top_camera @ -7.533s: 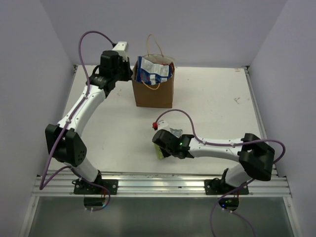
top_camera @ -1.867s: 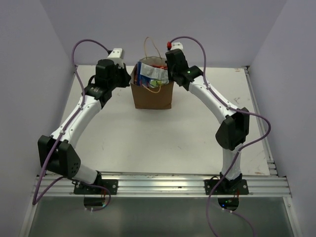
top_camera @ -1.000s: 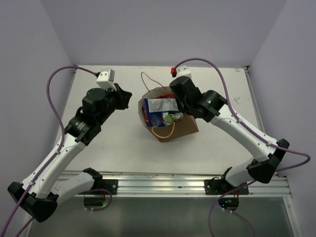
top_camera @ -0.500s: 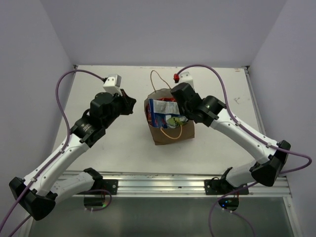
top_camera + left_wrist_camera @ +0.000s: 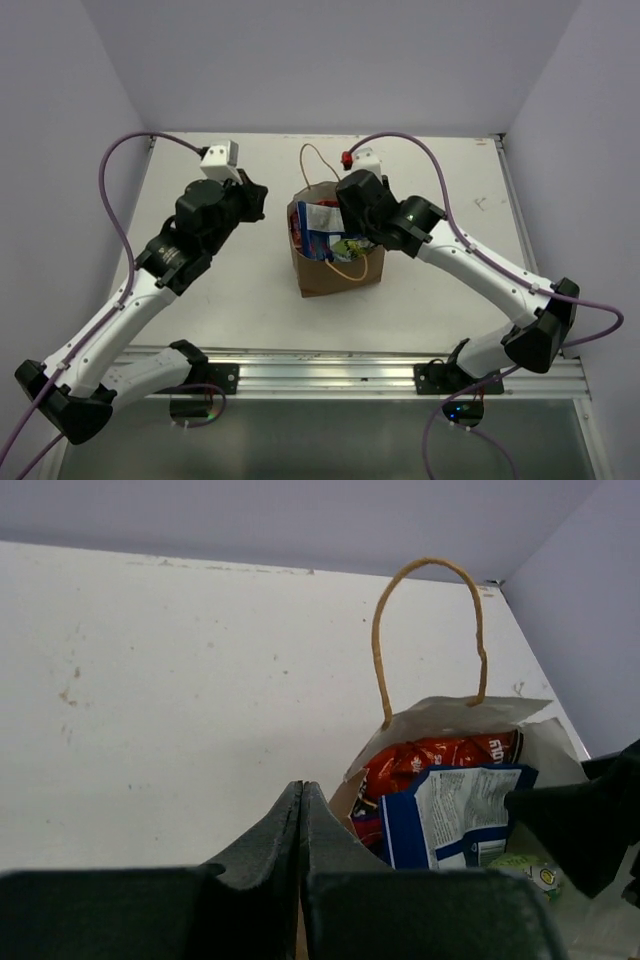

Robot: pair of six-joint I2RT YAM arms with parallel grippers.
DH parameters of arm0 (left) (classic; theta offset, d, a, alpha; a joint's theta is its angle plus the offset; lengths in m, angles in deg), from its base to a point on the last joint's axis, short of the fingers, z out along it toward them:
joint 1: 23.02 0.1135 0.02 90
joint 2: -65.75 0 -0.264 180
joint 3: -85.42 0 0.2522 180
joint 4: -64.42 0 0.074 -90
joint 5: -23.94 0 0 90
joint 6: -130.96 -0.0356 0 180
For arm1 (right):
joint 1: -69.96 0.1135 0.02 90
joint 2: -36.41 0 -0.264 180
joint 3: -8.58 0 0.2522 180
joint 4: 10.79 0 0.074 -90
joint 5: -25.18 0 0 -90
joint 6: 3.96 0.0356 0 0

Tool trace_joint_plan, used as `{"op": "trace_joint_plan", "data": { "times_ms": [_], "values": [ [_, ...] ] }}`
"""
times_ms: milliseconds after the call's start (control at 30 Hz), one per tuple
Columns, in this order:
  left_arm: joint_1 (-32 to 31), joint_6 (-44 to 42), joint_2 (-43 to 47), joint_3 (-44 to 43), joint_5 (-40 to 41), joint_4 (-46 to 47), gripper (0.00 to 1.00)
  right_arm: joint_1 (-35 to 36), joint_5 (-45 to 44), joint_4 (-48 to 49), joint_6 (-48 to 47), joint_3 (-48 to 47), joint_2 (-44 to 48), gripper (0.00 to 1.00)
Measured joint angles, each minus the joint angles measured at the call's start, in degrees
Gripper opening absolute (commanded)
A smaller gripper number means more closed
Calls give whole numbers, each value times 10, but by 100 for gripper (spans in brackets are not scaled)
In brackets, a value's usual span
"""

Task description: Place the snacks into the paper bag

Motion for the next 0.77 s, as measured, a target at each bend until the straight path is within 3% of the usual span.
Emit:
{"op": "trace_joint_plan", "data": {
  "times_ms": [33,100,133,167,267,433,633,767],
  "values": [
    [0,-11,0,-9,9,-1,18,2,-1,2,-5,-1,0,79],
    [0,-33,-4,-35,31,-1,35,4,-15,0,-23,-11,0,84],
    [0,-44,-7,-50,42,1,39,5,-24,-2,-32,-22,0,88],
    [-1,-54,-10,-66,56,2,52,6,-38,-7,-40,-39,0,89],
    [-2,-83,-10,-101,101,12,66,7,-101,-6,-71,-103,4,90],
    [-2,-100,6,-111,181,15,69,7,-262,42,-128,-99,81,86],
    [-2,-82,46,-62,270,-16,76,7,-435,173,-252,73,242,88],
    [-2,-60,77,-21,301,-40,84,6,-476,161,-245,134,299,90]
  ]
}}
